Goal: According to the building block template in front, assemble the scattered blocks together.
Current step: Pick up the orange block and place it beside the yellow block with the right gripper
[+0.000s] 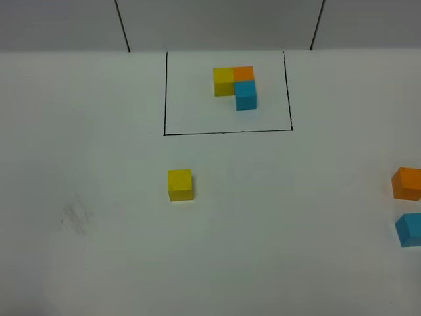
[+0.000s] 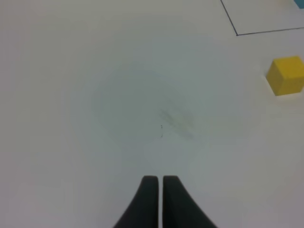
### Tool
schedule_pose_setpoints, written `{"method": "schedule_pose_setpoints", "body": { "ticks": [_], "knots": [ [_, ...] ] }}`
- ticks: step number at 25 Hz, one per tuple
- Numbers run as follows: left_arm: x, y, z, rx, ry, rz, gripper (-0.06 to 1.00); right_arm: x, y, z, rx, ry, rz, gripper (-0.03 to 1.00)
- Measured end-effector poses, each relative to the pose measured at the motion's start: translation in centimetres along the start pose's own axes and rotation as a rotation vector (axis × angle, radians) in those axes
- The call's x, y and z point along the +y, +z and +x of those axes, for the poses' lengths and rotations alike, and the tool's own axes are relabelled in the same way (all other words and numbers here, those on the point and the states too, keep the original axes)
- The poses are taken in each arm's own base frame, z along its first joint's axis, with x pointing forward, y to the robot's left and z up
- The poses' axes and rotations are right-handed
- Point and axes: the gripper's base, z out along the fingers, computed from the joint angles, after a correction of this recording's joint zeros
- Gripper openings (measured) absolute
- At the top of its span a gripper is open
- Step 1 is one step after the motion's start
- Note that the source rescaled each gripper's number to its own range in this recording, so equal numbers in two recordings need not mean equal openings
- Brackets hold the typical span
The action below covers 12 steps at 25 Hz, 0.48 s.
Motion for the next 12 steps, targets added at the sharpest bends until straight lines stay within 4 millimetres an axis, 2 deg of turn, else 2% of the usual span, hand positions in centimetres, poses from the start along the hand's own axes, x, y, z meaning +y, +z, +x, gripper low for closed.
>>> {"method": "schedule_pose_setpoints", "body": {
  "ticks": [12],
  "knots": [
    [0.0, 0.0, 0.0, 0.0, 0.0, 0.0, 0.0, 0.0, 0.0, 0.0, 0.0, 0.0, 0.0, 0.0]
  ]
}}
